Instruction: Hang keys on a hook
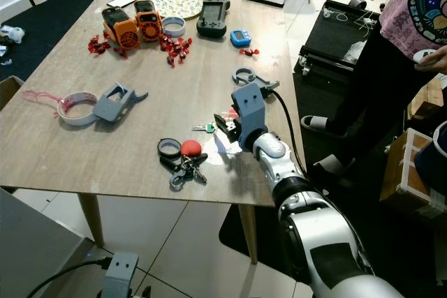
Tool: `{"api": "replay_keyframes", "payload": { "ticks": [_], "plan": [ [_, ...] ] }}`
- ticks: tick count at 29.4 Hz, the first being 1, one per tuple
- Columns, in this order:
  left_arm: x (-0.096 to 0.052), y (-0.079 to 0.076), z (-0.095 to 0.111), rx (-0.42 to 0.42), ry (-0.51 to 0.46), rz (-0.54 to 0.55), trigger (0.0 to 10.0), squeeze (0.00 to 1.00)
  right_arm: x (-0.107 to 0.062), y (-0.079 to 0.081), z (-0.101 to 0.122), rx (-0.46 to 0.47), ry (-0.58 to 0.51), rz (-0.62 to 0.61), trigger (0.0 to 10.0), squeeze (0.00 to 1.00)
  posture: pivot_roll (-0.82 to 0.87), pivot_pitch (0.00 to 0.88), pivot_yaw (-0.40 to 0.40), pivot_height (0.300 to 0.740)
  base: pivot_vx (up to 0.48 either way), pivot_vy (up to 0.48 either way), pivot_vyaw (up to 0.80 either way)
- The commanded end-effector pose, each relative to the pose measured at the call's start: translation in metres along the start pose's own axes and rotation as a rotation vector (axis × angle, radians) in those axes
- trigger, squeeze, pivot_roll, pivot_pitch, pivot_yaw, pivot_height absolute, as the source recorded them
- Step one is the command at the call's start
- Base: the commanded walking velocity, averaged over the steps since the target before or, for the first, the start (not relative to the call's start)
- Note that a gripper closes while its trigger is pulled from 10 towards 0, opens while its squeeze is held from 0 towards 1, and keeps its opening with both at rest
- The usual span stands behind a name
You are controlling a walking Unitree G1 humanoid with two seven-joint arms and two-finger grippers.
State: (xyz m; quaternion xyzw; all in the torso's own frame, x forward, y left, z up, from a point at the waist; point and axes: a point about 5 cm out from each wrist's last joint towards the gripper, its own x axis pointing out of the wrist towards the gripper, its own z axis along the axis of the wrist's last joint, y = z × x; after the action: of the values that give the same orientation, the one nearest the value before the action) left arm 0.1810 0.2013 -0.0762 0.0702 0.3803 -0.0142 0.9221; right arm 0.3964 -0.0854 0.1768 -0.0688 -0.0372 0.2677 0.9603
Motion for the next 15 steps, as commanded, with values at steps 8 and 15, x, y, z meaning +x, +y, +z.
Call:
{"api": "replay_keyframes", "payload": {
  "ticks": [8,15],
  "plan": [
    [-0.0022,-0.0040,-0.0085,-0.025,0.033,-0.001,10.0,0.00,-0.0013,0.0018,-0.0116,-0.009,0.083,-0.011,10.0,0.00,0.07,0.246,-0.083,0.740,0.000,0.000,0.00],
    [-0.0019,-0.0031,-0.0078,-0.025,0.033,0.002,10.0,0.00,0.0019,0.0028,-0.0082,-0.007,0.086,-0.035,10.0,0.00,0.07,0.250,-0.085,0.740,0.000,0.000,0.00]
  ]
}}
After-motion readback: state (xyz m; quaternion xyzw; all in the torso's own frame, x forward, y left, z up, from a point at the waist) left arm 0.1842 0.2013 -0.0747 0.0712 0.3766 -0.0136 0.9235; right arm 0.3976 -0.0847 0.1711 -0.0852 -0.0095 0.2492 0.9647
